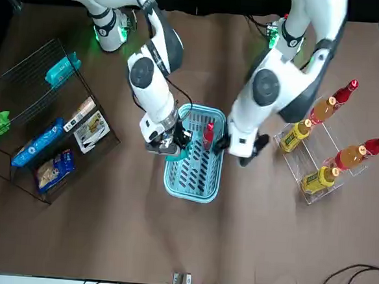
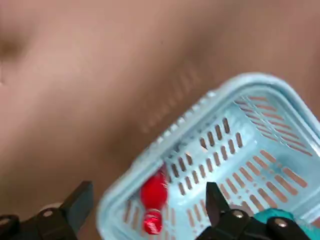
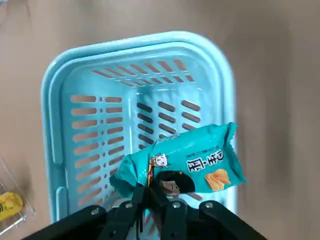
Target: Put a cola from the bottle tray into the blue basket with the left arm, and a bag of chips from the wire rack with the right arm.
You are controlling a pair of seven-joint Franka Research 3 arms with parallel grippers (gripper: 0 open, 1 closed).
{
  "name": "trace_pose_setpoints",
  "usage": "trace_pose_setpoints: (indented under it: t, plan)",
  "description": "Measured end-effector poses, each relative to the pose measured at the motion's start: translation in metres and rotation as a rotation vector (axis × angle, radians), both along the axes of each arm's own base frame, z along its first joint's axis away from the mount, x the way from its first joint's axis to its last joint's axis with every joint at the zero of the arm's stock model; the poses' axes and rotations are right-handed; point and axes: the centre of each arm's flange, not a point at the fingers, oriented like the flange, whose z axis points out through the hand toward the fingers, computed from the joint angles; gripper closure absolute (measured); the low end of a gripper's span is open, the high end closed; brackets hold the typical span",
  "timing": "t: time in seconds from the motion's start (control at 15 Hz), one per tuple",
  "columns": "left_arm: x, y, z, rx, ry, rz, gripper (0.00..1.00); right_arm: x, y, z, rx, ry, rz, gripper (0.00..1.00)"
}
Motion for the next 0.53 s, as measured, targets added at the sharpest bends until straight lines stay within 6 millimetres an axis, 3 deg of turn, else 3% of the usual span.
trace_pose_setpoints:
  t: [0.27,0.53]
  plan:
    - [0.011,0.082,0.053,0.046,-0.002,-0.183,0.00,-0.009,0.025,-0.020,0.020,-0.034,0.014,0.94]
    - [0.007,0.159,0.080,0.076,0.085,-0.423,0.00,-0.011,0.029,-0.029,0.014,-0.029,0.016,0.94]
